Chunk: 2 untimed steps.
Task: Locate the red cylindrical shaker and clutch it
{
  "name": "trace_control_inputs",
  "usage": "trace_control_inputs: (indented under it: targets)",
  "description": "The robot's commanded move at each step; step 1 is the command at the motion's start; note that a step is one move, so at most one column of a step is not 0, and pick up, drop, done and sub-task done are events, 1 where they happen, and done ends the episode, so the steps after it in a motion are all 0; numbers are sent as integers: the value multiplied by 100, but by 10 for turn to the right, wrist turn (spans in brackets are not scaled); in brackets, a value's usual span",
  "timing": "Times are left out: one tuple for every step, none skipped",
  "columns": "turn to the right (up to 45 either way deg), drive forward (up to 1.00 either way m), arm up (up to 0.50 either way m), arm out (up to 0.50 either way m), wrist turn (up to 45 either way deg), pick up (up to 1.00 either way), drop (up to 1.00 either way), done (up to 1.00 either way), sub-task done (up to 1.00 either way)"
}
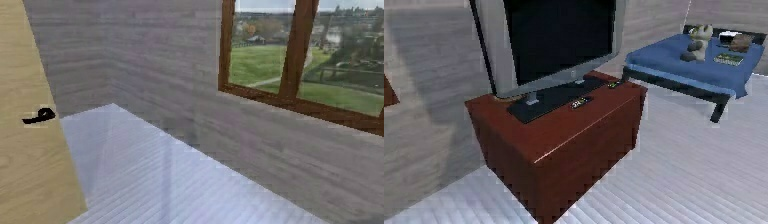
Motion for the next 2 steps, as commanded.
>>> trace_control_inputs:
  targets:
    - [-120,0,0,0,0,0,0,0,0]
    - [0,100,0,0,0,0,0,0,0]
